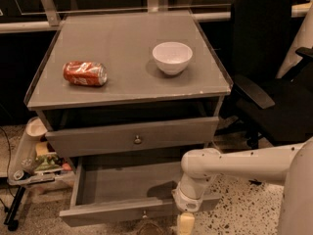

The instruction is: Open middle drawer

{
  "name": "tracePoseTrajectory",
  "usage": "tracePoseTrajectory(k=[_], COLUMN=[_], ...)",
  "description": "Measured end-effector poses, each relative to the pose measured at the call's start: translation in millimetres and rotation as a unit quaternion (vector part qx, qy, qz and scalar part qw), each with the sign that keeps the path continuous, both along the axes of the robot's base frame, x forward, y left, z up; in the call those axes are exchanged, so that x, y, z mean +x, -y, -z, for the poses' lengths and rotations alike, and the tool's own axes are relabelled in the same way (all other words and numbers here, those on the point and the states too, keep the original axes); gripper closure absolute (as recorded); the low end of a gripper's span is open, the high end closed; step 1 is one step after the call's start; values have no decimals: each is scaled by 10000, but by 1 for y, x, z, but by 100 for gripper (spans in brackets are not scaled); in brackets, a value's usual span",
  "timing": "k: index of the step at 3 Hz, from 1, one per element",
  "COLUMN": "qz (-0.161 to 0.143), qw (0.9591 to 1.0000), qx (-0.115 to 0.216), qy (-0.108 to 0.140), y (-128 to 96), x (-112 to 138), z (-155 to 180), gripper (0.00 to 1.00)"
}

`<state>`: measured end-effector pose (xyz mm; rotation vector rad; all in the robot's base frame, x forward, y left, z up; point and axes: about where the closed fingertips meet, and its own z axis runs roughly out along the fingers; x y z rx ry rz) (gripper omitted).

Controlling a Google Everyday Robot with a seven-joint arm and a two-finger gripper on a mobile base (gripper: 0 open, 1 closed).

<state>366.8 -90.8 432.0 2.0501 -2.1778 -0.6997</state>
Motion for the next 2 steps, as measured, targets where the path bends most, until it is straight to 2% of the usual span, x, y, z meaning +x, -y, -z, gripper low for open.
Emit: tracePoseTrajectory(k=[2], qz=[7], qw=[10000], qx=[13], qy=[-12], y=[-4], x=[5], z=[-2], gripper=[0])
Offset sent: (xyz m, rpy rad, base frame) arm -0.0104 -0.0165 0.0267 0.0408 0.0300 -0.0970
